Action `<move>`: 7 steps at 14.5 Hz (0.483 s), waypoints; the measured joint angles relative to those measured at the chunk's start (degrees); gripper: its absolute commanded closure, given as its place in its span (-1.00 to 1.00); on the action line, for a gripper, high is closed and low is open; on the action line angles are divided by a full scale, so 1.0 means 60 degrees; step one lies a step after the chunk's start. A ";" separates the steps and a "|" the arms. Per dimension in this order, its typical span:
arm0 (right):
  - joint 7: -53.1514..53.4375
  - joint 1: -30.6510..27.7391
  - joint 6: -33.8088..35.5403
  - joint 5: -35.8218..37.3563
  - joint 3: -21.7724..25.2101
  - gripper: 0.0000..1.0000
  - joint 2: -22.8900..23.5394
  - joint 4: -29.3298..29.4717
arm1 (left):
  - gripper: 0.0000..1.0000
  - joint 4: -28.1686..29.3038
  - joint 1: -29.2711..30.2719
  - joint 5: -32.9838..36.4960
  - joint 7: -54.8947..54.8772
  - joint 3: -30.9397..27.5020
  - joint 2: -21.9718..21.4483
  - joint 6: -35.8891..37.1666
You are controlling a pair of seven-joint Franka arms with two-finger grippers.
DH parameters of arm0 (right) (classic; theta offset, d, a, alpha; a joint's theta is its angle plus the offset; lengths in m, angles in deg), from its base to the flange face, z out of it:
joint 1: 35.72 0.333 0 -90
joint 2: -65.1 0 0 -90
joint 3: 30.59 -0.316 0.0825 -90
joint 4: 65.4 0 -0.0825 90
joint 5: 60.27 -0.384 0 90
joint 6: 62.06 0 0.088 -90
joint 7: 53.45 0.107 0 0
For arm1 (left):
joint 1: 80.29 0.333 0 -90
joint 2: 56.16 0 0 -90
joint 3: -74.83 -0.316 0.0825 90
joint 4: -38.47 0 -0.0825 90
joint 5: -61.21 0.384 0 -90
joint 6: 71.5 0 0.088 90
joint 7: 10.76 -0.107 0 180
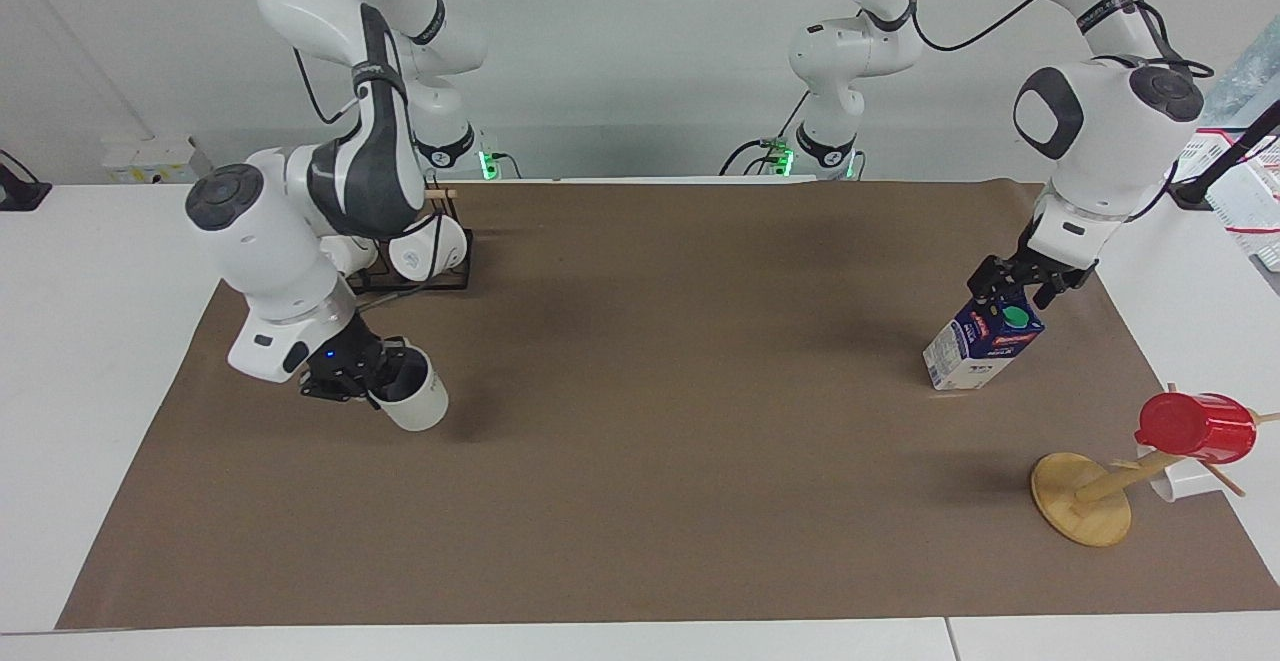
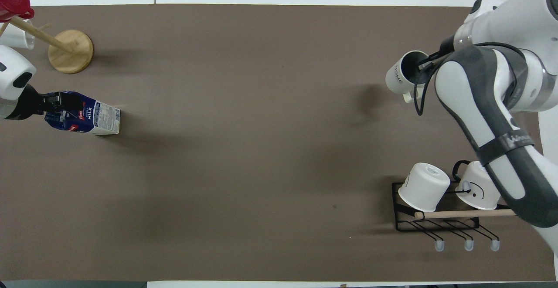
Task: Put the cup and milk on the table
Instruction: 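Carry the white mug toward the table centre with the right gripper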
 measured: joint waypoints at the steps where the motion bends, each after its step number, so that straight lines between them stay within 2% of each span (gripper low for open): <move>1: 0.0849 0.0491 -0.0002 0.0217 -0.0007 1.00 0.0002 0.0085 | -1.00 0.0026 0.0000 0.0000 0.0000 0.0000 0.0021 -0.0055; 2: 0.1700 0.0992 -0.0039 0.0407 -0.0016 1.00 0.0019 0.0096 | -1.00 0.0038 0.0000 0.0000 0.0000 0.0000 0.0044 -0.0111; 3: 0.2481 0.1488 -0.0126 0.0499 -0.0020 1.00 0.0078 0.0094 | -0.51 0.0047 0.0000 0.0000 0.0000 0.0000 0.0069 -0.0156; 4: 0.3147 0.1964 -0.0287 0.0552 -0.0025 1.00 0.0200 0.0090 | 0.30 0.0052 0.0000 0.0000 0.0000 0.0000 0.0088 -0.0169; 5: 0.3788 0.2437 -0.0436 0.0597 -0.0027 1.00 0.0388 0.0094 | 0.99 0.0054 0.0001 0.0000 0.0001 -0.0001 0.0097 -0.0175; 7: 0.4920 0.3199 -0.0868 0.0724 -0.0026 1.00 0.0862 0.0229 | 1.00 0.0053 0.0010 0.0000 0.0001 -0.0003 0.0097 -0.0195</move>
